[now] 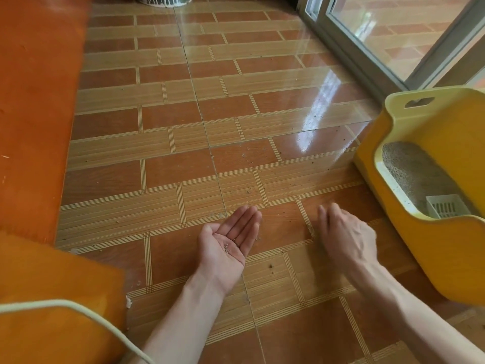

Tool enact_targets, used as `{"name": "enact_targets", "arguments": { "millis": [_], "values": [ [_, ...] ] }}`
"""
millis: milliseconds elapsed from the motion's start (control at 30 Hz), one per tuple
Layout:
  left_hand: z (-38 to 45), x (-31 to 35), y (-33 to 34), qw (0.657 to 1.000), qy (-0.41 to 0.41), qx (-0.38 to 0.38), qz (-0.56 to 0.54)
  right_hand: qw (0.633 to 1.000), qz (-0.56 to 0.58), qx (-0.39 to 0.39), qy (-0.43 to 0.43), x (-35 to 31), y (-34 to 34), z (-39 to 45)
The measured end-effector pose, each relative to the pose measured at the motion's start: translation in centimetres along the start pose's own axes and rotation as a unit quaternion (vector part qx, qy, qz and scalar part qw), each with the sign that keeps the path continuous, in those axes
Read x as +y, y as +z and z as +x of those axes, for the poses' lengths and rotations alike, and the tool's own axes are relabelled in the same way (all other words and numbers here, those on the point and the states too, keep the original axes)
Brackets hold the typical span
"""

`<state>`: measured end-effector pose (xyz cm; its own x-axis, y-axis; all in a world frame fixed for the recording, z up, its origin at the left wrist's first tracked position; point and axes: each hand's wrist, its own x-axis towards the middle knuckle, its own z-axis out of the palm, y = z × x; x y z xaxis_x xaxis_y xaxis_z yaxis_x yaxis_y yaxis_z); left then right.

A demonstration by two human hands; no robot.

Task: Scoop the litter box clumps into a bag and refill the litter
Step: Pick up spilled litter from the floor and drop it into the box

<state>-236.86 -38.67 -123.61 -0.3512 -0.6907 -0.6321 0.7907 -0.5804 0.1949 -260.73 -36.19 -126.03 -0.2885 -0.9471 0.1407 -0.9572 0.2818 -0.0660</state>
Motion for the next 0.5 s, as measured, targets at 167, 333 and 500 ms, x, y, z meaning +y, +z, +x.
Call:
{"name": "enact_targets", "arguments": {
  "millis": [167,333,500],
  "values": [
    [0.0,0.1,0.0,1.0,0.007,0.009,-0.001,0.999,-0.025,-0.031,0.035,1.8,0.8,0.3],
    [0.1,-0.1,0.1,1.0,0.01,0.015,-0.001,0.998,-0.031,-0.03,-0.04,-1.3,1.2,0.0],
    [0.1,-0.1,0.2,1.0,0.01,0.016,0.005,0.994,-0.063,-0.016,-0.092,-4.4,2.1,0.4]
  ]
}}
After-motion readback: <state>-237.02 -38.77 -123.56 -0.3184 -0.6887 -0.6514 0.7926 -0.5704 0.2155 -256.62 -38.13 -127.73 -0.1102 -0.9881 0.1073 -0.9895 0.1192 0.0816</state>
